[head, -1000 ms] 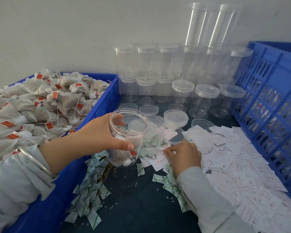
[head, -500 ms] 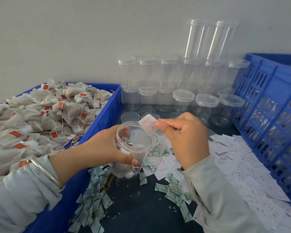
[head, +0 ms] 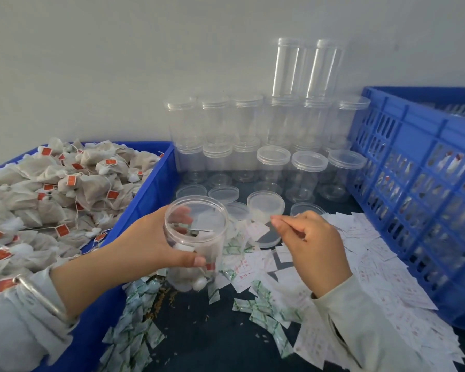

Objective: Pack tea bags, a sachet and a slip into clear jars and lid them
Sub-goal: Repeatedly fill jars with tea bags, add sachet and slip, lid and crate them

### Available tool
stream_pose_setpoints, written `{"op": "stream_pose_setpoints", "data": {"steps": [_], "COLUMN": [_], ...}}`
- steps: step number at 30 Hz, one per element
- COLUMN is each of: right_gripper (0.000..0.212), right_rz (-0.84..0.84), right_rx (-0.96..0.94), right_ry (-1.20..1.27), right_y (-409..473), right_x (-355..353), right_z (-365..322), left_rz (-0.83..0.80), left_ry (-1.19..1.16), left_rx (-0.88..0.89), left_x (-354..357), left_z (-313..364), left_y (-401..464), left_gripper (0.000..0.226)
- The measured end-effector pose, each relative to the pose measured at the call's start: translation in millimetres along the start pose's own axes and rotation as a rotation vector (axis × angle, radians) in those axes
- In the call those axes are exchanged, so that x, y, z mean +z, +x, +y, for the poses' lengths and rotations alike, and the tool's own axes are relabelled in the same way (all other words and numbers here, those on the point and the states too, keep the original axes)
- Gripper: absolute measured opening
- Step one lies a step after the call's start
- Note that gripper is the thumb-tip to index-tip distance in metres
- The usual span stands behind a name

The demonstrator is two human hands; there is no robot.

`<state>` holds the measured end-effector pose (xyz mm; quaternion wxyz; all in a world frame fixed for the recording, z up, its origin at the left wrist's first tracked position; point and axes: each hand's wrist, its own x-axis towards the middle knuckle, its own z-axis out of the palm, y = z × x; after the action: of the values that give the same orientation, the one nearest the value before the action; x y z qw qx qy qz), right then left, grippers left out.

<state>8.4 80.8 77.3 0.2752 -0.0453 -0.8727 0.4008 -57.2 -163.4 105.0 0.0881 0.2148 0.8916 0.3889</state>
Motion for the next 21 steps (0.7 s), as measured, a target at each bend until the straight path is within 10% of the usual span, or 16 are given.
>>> {"op": "stream_pose_setpoints", "data": {"steps": [13,21], "right_gripper": [0.017,0.058], "right_rz": [0.099,0.039], "right_rx": [0.115,-0.397], "right_ry": [-0.037,-0.017], "right_y": [18.3,39.5], "right_x": [-62.1,-105.2], "right_z": [28.4,-42.8], "left_rz": [0.073,0.076], "left_ry": [-0.07,-0.194], "left_rx": [0.059,0.288], "left_x": [-5.1,5.9], "left_z": [42.3,139.2], "left_y": [40.9,72.4], "left_gripper": [0.094,0.089]}}
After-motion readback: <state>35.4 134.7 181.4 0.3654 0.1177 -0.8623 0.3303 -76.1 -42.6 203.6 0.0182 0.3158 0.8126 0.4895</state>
